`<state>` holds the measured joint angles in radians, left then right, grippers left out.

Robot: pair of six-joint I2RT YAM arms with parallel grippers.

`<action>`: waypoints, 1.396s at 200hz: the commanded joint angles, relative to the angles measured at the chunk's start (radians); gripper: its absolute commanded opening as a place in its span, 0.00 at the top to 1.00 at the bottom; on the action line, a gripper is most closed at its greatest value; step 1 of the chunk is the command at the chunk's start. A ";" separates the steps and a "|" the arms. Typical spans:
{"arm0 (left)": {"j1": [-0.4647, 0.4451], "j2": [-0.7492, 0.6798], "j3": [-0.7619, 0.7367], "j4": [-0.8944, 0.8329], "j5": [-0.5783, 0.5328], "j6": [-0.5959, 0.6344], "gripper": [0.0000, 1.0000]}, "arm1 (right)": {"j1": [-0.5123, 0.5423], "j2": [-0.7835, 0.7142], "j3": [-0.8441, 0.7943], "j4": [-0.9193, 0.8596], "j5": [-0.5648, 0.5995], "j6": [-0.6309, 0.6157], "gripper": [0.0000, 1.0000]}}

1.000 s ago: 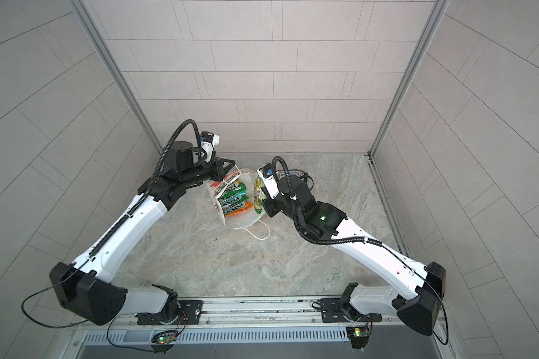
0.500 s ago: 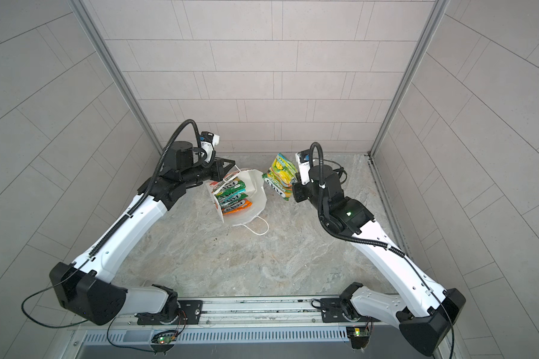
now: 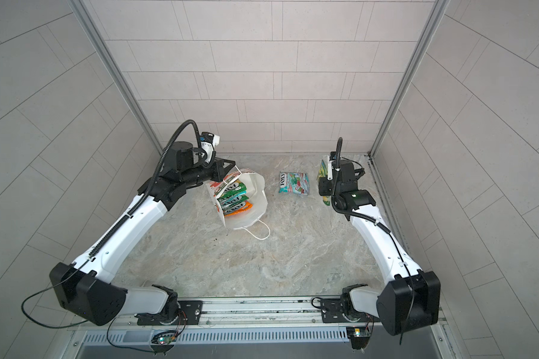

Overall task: Take the snacks out of the paper bag
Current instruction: 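Lower the yellow-green packet beside the teal packet and open the right gripper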

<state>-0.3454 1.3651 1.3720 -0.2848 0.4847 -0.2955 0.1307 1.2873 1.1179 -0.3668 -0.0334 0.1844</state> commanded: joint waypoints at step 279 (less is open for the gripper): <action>-0.003 0.012 0.006 -0.008 -0.003 0.025 1.00 | -0.301 0.584 0.145 0.308 -0.259 0.057 0.74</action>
<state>-0.3454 1.3766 1.3720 -0.3031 0.4843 -0.2874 -0.1688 1.8702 1.2377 -0.0517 -0.3389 0.2691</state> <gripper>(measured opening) 0.061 0.146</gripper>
